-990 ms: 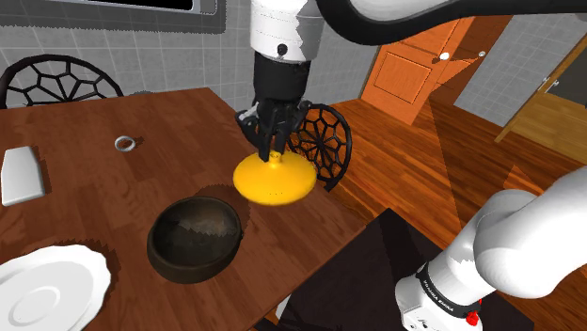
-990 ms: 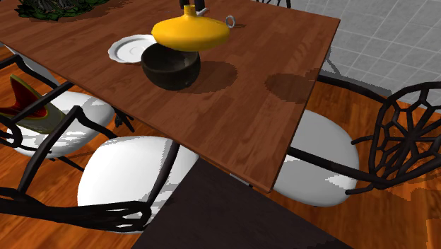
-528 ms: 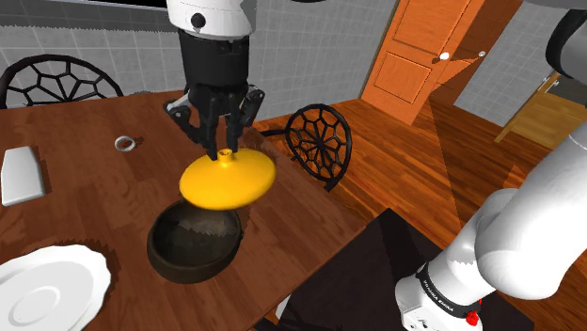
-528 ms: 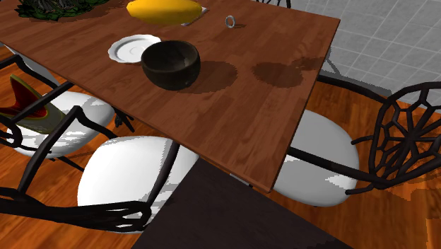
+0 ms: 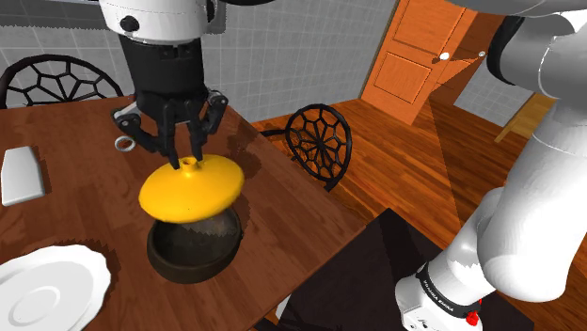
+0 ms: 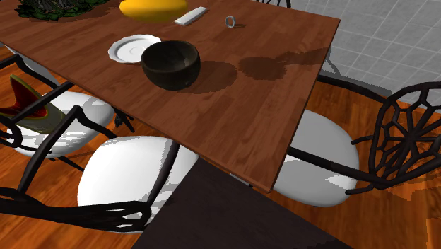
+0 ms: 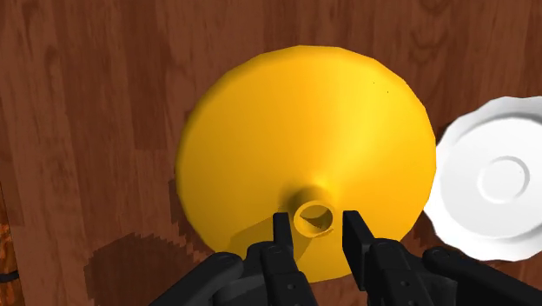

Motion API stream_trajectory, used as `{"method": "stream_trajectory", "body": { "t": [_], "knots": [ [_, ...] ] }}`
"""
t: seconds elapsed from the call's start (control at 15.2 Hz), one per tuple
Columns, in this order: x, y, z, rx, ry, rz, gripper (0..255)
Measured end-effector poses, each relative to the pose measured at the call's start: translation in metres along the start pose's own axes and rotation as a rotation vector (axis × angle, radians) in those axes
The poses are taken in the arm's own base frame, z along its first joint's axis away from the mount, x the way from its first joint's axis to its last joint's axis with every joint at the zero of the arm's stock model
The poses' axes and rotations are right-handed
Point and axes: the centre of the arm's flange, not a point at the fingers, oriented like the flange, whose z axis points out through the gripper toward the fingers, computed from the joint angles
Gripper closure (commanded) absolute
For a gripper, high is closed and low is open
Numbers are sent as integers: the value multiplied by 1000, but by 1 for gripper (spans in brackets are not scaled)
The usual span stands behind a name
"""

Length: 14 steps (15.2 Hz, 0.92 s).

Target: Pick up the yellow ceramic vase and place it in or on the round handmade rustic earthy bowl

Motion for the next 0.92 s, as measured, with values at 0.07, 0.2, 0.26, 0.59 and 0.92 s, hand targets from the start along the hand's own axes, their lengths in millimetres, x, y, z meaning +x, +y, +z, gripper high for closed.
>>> {"method": "stream_trajectory", "body": {
  "t": [0.07, 0.2, 0.26, 0.59, 0.92],
  "knots": [
    [-1, 0, 6, 0, 0, 0, 255],
    [-1, 0, 17, 0, 0, 0, 255],
    [-1, -1, 21, 0, 0, 0, 255],
    [-1, -2, 47, 0, 0, 0, 255],
    [-1, -4, 75, 0, 0, 0, 255]
  ]
}}
